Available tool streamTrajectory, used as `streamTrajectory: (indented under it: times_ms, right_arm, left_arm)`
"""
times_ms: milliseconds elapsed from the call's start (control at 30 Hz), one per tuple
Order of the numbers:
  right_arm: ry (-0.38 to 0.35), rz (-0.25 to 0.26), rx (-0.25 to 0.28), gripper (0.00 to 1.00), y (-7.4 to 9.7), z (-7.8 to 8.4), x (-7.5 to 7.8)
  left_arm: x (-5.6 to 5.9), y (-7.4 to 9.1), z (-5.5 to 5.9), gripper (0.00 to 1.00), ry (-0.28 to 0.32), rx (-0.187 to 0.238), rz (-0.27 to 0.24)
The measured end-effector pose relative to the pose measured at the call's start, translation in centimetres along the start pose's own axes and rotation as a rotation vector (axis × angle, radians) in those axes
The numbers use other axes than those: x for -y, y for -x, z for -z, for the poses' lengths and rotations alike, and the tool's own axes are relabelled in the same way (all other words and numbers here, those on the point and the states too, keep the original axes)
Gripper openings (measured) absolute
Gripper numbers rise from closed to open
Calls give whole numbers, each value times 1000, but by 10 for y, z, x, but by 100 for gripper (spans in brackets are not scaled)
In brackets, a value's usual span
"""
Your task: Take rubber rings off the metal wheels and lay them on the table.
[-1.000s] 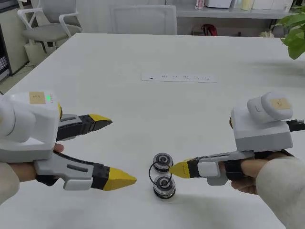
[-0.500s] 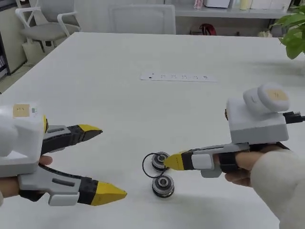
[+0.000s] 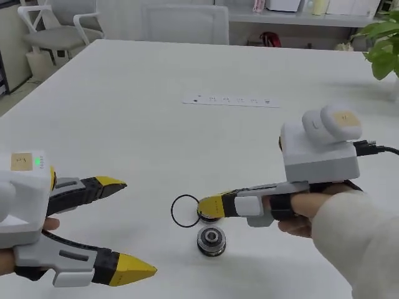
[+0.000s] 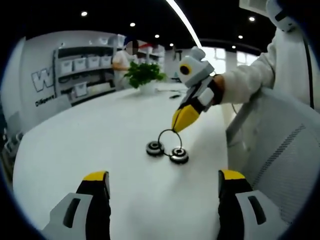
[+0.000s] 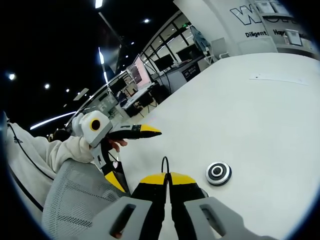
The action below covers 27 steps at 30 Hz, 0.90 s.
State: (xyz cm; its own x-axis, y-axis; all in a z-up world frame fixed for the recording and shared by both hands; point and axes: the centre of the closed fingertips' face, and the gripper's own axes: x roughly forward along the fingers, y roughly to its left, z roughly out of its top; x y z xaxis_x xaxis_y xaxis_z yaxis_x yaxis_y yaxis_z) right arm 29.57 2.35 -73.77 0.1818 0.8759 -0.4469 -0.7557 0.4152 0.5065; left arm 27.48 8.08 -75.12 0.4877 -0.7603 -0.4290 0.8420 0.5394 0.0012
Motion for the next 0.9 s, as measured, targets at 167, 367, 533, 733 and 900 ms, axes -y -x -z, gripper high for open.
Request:
streamTrajectory:
  times_ms: [167,367,533,733,900]
  right_arm:
    - [10,1,-13,0,-6,2,-3]
    - [21,-1,-62,0,-16,14,-5]
    - [34,-11,-90,0,-24,20,-7]
    - [38,-11,-111,0,-31,24,-5]
    - [40,-3,-118,0,-36,26,-1]
  left_arm:
    - [4,-1,5,91,19,-1,13]
    - [5,-1,4,91,19,3,13]
    - [5,0,3,91,21,7,14]
    - [6,-1,4,91,21,7,19]
    - [8,-2,5,92,23,3,30]
